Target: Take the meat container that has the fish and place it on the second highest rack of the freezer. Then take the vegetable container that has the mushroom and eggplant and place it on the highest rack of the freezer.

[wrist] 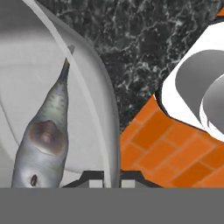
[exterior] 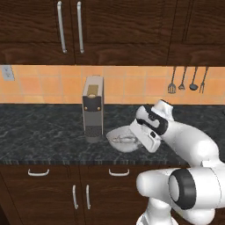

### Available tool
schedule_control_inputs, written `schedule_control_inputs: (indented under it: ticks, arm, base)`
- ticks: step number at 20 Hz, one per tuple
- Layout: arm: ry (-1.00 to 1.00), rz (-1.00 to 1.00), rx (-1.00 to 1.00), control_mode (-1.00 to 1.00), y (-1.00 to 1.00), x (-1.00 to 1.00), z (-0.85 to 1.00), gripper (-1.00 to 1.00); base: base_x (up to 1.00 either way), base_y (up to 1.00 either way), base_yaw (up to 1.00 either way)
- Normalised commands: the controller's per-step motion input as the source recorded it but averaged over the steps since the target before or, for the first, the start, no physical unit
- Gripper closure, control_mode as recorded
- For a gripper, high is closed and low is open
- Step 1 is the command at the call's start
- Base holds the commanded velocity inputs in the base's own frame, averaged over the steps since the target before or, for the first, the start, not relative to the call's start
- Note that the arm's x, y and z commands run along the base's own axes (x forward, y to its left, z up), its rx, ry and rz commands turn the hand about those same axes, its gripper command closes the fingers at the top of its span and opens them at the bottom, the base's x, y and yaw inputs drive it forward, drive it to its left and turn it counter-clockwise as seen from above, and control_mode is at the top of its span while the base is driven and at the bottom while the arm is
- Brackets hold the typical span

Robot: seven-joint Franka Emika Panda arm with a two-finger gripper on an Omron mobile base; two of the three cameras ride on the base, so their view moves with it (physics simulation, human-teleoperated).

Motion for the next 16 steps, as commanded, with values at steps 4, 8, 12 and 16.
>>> schedule_control_inputs:
  ticks: [4,8,12,16]
  arm:
    - [-0.3,0.0,0.0,-1.0,0.12,-0.54,0.76,1.0]
    - [-0.32,0.0,0.0,-1.0,0.06,-0.63,0.83,1.0]
    - [-0.13,0.0,0.0,-1.0,0.01,-0.79,0.99,1.0]
    - [0.07,0.0,0.06,-1.0,-0.17,-0.76,0.85,1.0]
  base:
    - [0.0,0.0,0.0]
    - [0.0,0.0,0.0]
    - [0.0,0.0,0.0]
    - [0.0,0.0,0.0]
